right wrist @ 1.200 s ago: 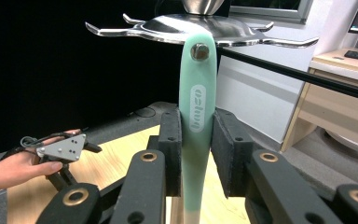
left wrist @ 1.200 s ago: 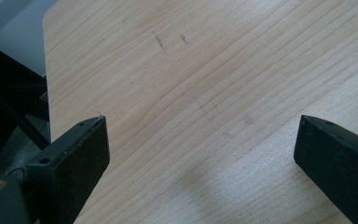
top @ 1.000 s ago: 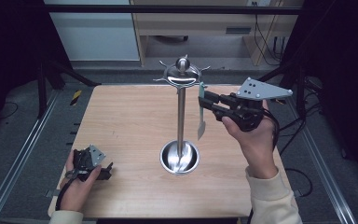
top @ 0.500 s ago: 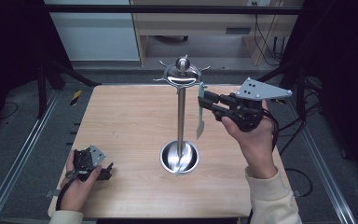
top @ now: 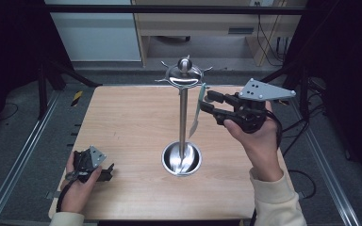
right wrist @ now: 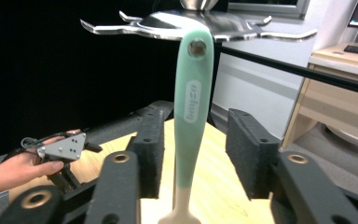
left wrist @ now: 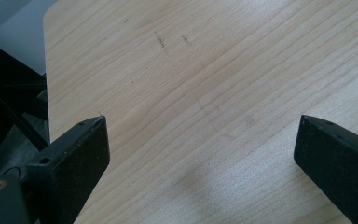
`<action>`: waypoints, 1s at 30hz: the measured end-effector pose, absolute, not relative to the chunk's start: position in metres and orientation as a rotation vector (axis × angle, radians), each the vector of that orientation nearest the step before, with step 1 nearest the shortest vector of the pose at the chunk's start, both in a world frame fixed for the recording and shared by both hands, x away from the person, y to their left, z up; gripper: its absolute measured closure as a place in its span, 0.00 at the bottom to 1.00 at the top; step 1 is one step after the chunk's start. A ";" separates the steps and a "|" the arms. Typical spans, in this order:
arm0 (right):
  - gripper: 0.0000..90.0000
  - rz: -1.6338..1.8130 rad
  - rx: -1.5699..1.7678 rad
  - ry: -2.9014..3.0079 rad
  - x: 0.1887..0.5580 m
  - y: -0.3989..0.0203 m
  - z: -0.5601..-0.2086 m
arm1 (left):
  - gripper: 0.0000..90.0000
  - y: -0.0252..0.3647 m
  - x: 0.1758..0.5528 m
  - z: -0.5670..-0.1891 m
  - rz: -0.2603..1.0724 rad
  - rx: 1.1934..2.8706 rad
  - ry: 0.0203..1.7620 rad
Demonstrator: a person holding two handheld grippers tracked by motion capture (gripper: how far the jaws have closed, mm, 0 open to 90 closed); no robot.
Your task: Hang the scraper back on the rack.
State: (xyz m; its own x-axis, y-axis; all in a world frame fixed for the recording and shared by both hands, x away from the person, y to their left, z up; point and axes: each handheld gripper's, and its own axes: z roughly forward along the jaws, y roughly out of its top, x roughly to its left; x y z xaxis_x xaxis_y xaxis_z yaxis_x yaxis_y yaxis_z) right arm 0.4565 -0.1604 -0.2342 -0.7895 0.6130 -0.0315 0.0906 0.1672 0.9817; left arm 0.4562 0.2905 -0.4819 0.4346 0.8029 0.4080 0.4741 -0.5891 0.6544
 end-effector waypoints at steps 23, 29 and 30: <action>0.18 1.410 0.915 1.947 0.477 -0.197 -0.260 | 0.03 0.291 0.456 -0.482 0.986 2.229 1.083; 0.13 1.397 0.970 1.930 0.485 -0.203 -0.272 | 0.03 0.292 0.456 -0.481 0.991 2.221 1.084; 0.12 1.378 0.989 1.936 0.488 -0.204 -0.277 | 0.03 0.292 0.456 -0.480 0.992 2.220 1.083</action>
